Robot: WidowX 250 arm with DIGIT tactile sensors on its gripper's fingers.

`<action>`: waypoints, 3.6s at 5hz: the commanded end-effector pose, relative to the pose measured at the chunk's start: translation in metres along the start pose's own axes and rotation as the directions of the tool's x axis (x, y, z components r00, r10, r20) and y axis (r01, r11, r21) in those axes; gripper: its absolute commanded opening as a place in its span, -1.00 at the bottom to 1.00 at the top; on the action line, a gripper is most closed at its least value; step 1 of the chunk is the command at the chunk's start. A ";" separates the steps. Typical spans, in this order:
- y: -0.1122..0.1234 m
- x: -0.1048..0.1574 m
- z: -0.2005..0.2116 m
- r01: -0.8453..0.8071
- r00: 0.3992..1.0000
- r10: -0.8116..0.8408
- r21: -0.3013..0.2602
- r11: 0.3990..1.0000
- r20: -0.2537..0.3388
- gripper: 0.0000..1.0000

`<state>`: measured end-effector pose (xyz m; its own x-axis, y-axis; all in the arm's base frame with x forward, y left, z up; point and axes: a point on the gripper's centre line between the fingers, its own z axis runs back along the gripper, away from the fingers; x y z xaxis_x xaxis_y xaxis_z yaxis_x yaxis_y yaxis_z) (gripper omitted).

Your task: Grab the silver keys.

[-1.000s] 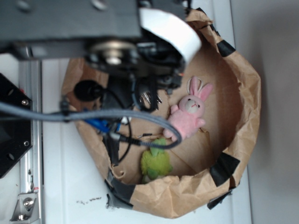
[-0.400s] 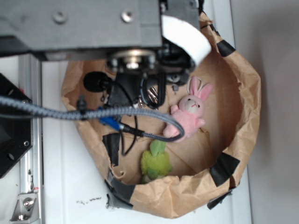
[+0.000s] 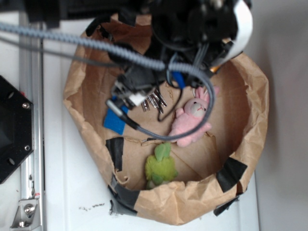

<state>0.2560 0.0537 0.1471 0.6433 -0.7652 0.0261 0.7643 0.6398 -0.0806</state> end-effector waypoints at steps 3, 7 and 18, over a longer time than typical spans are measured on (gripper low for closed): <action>0.024 -0.004 -0.017 0.199 0.975 -0.206 0.085 0.976 0.087 1.00; 0.028 -0.005 -0.032 0.256 0.964 -0.261 0.095 0.962 0.049 1.00; 0.012 -0.054 -0.118 0.290 0.956 -0.289 0.027 0.957 -0.057 -1.00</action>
<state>0.2283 0.0929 0.0181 0.3882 -0.9215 -0.0128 0.9194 0.3882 -0.0641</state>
